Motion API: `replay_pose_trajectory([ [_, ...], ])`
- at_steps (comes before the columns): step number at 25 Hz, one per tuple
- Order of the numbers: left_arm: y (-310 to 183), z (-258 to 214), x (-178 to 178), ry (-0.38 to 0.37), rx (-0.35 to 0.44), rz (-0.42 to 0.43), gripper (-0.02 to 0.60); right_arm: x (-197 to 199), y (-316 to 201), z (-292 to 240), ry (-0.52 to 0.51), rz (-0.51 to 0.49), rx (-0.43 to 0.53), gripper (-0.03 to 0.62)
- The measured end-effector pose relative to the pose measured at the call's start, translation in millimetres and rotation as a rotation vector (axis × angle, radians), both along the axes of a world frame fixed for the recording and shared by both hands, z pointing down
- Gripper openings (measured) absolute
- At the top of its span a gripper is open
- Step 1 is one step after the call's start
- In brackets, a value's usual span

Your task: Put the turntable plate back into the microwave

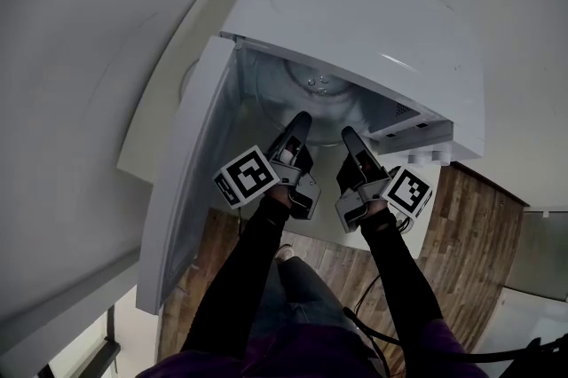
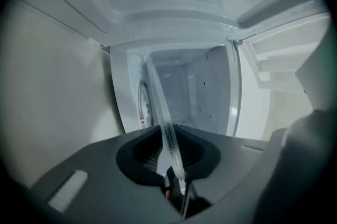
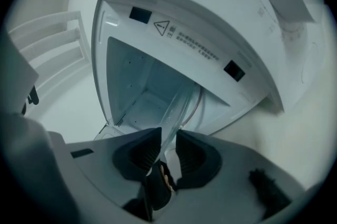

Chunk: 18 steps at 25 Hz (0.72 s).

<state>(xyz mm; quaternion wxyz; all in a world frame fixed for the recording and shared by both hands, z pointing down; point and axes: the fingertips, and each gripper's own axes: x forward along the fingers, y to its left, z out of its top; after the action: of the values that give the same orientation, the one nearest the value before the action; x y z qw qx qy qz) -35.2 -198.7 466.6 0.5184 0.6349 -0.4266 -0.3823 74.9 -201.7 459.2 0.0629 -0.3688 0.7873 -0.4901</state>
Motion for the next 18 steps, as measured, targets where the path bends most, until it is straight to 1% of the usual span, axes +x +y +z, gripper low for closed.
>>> replay_pose_trajectory([
  [4,-10.8,11.1,-1.5,-0.014,-0.025,-0.015,0.054,-0.6,-11.9,12.5,0.007,0.010,-0.023,0.087],
  [9,-9.8,10.6,2.3,0.019,-0.027,-0.020,0.049,3.4,-9.7,11.7,0.031,0.012,-0.017,0.091],
  [12,-11.7,9.6,2.2,0.023,-0.026,-0.021,0.046,4.6,-10.5,11.6,0.048,0.022,-0.015,0.092],
  [18,-17.4,13.9,3.6,0.025,-0.050,-0.017,0.049,5.6,-15.4,11.6,0.065,0.052,-0.009,0.094],
])
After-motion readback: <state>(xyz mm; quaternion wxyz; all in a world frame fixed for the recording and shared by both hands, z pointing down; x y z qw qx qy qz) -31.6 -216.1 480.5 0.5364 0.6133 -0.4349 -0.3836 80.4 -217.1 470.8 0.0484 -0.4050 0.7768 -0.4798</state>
